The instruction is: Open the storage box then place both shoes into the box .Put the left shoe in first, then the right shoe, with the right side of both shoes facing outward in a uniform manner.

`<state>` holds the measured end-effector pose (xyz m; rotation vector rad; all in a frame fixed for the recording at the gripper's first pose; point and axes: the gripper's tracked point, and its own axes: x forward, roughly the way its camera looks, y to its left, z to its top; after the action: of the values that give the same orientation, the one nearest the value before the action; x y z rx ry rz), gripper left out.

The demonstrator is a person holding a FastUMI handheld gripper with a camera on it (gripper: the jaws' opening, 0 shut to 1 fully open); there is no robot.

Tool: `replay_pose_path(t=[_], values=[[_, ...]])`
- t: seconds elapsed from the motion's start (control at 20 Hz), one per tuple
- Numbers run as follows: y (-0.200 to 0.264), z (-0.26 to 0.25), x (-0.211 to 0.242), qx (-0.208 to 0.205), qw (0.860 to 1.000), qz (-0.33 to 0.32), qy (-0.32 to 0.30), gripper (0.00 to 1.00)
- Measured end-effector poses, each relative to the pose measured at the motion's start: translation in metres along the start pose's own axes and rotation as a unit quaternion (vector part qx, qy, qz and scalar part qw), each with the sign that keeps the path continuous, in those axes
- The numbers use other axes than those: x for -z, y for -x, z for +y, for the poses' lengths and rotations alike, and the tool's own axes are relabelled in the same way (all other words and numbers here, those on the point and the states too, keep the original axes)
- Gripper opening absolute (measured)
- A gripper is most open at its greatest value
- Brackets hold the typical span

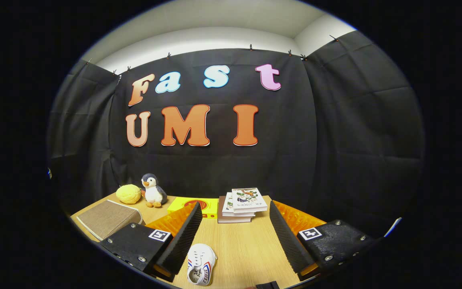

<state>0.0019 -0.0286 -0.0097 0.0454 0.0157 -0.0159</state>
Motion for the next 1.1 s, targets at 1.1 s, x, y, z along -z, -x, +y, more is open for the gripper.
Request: replay_pose_path(t=[1.1], values=[[-0.029,0.109,0.065,-0.131,0.981,0.117,-0.083,0.98]])
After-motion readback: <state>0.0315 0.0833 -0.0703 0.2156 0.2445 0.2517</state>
